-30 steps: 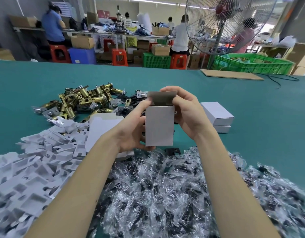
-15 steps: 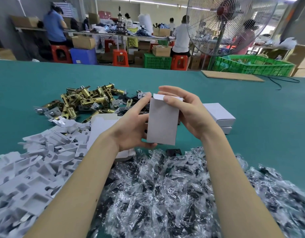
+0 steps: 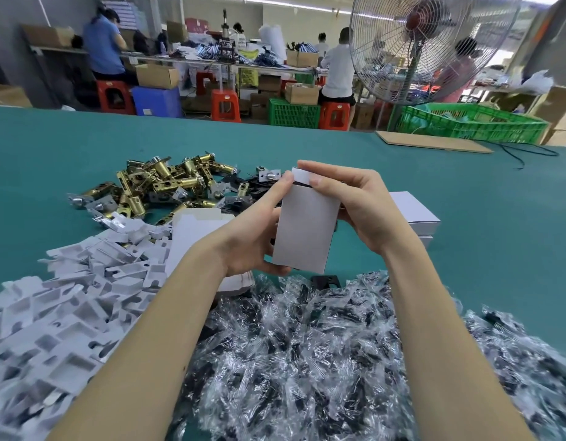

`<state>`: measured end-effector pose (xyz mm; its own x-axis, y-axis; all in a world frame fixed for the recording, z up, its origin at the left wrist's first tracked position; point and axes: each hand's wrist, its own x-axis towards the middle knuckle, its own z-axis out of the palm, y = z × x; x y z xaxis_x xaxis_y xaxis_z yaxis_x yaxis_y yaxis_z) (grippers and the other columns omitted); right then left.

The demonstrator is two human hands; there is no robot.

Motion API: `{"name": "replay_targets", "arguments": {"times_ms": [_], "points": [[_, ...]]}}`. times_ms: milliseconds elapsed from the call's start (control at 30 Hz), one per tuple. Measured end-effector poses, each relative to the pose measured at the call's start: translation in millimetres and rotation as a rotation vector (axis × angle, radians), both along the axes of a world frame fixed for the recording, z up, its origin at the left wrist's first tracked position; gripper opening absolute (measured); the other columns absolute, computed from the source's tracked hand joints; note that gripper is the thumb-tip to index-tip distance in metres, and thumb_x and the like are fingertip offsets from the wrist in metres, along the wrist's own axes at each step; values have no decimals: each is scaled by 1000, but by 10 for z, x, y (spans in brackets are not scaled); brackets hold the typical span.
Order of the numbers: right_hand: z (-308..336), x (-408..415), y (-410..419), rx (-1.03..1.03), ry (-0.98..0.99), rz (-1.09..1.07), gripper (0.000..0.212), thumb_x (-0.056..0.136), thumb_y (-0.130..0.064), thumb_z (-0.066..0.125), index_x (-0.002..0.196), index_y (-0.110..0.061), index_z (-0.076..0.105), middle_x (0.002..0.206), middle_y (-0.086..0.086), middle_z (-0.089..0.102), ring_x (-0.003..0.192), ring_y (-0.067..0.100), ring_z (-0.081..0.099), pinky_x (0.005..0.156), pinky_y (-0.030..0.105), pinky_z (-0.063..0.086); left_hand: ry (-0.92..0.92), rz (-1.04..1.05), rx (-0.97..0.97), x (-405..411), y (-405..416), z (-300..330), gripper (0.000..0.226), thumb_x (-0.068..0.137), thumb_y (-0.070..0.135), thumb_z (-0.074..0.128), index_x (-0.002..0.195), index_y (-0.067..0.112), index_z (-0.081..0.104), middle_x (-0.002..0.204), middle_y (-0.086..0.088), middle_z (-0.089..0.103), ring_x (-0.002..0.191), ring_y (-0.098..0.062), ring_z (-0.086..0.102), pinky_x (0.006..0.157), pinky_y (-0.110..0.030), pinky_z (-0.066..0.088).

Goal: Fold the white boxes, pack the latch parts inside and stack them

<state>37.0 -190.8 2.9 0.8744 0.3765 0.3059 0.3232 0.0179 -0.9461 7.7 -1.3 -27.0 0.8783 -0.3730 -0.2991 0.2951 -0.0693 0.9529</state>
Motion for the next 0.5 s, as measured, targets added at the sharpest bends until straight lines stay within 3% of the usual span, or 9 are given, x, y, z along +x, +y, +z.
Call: {"name": "replay_targets", "arguments": {"times_ms": [167,333,500], "points": [[12,-40,6,-75,-56,64,21,97,-29,65,108,-40,80,101,-12,77,83,1,68,64,15,51,-21,41,61,18,55,10,104,72,99,34,127,17,68,106,-11,69,87,-25,63,69,-34,52],[-22,-27,5,-63,-74,31,21,97,-31,63,106,-37,81,103,-11,77,86,5,66,66,19,52,-7,-17,36,-20,48,34,102,75,96,31,132,18,65,125,-24,63,95,-27,59,69,-33,51],[-79,1,-22,-44,-108,26,21,100,-32,62,110,-33,80,109,-5,77,92,9,68,73,24,55,-50,-8,34,-73,29,37,71,75,73,62,126,25,64,119,-12,69,99,-22,68,71,-34,56]]}}
